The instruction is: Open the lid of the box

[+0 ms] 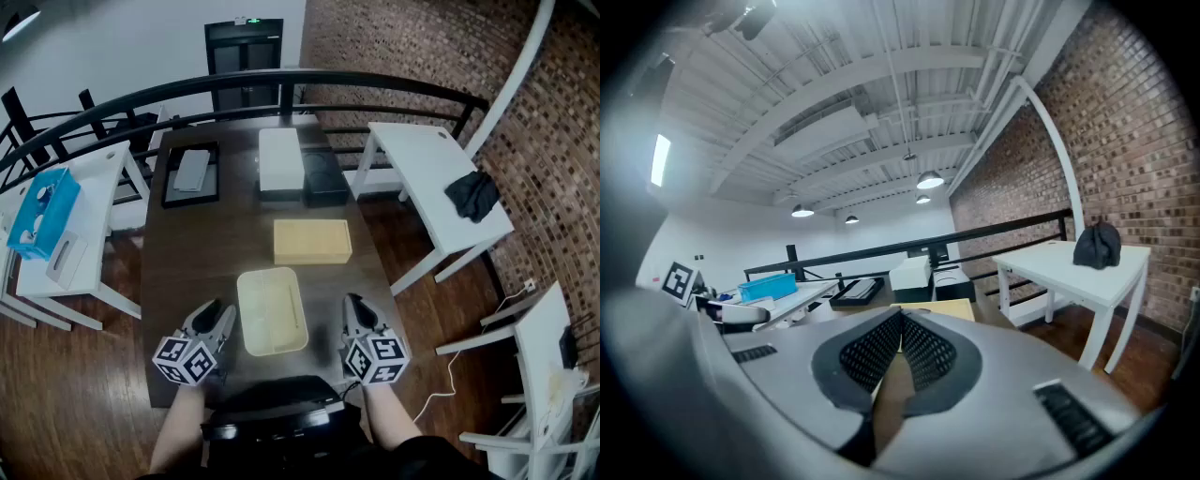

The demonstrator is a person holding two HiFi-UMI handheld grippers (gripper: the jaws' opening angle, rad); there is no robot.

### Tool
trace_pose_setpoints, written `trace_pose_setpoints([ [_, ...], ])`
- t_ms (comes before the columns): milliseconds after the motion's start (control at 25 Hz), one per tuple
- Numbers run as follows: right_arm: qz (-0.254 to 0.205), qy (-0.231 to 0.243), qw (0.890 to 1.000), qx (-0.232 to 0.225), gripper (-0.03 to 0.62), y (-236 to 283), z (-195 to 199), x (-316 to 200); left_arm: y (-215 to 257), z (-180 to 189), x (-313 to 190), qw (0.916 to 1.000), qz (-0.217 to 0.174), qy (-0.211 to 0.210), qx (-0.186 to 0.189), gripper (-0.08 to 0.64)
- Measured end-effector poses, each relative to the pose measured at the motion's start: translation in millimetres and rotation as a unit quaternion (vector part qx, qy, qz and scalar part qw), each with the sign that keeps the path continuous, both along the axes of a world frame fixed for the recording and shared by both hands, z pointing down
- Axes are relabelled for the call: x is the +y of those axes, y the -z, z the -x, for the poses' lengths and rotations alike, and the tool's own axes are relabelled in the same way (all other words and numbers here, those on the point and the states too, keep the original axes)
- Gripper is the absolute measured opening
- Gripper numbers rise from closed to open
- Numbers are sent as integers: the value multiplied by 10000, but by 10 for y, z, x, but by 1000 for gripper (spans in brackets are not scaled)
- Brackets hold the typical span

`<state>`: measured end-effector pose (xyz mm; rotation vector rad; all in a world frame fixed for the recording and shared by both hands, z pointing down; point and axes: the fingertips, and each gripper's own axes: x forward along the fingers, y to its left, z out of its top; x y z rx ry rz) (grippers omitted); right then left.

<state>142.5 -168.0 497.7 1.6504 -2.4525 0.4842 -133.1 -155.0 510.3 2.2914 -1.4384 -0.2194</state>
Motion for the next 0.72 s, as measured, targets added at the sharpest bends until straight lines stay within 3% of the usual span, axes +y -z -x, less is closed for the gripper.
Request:
trace_pose_setpoints([
  [80, 71, 378, 9992, 130, 55, -27, 254, 41, -107, -42, -87, 9998, 179, 78, 3, 140],
  [160, 121, 694, 9972, 241, 55, -64, 501, 83, -220, -110, -160, 9994, 354, 61, -19, 182],
  [280, 173, 990, 9941, 410, 55, -144, 786, 119, -407, -273, -264, 9979, 630, -119, 9, 187],
  [440, 252, 1086, 9926, 485, 55, -205, 949, 131, -539, -363, -360, 9967, 802, -109, 12, 204],
  [600, 300, 1018, 9928, 556, 55, -247, 980, 140, -671, -383, -331, 9948, 974, -128, -283, 207],
  [720, 421, 1060, 9913, 654, 57, -344, 1043, 147, -738, -359, -312, 9935, 1132, -23, -83, 215],
])
